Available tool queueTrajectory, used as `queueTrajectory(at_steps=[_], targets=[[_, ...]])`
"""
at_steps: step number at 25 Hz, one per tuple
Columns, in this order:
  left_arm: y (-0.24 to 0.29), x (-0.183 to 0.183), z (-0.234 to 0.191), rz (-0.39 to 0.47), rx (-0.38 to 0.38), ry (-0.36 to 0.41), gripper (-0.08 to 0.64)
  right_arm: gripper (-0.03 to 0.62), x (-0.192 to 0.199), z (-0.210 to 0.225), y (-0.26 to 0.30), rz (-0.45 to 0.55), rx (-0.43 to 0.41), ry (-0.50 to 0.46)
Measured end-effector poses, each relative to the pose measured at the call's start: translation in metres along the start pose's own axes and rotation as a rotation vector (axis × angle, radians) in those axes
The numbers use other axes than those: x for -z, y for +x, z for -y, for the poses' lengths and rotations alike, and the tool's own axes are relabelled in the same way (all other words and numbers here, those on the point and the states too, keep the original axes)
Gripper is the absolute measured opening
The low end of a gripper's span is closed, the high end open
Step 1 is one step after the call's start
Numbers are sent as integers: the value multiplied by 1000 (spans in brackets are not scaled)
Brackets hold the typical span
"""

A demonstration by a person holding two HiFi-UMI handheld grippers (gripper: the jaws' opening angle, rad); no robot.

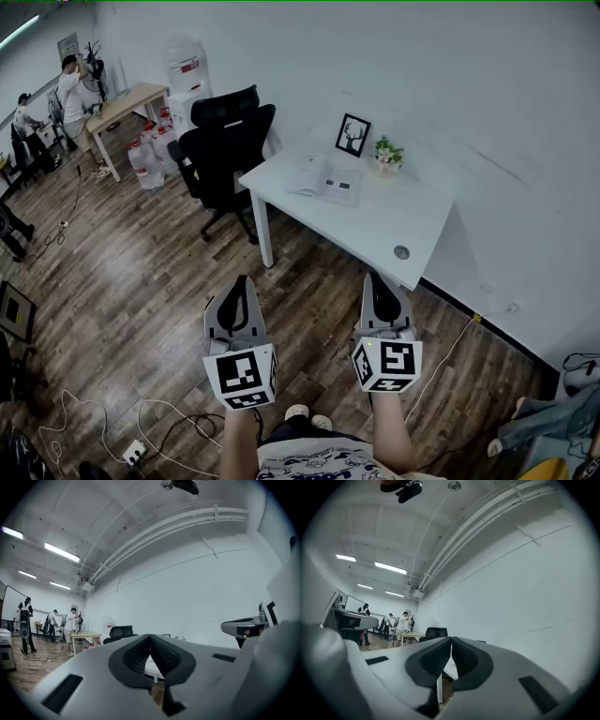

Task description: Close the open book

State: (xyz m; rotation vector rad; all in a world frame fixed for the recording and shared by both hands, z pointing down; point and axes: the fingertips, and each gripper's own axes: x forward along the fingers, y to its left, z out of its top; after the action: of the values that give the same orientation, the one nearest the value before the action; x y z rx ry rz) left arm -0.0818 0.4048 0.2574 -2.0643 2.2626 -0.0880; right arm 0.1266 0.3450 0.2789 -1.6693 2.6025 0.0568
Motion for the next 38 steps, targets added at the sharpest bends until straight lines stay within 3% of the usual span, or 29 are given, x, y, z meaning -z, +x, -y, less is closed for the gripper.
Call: queueTrajectory(at_steps=[23,38], targets=[[27,7,-20,15,-8,-13,23,35,6,-6,29,5,15,16],[51,25,-30,1,25,-20,25,35,25,-22,51,-30,12,17]])
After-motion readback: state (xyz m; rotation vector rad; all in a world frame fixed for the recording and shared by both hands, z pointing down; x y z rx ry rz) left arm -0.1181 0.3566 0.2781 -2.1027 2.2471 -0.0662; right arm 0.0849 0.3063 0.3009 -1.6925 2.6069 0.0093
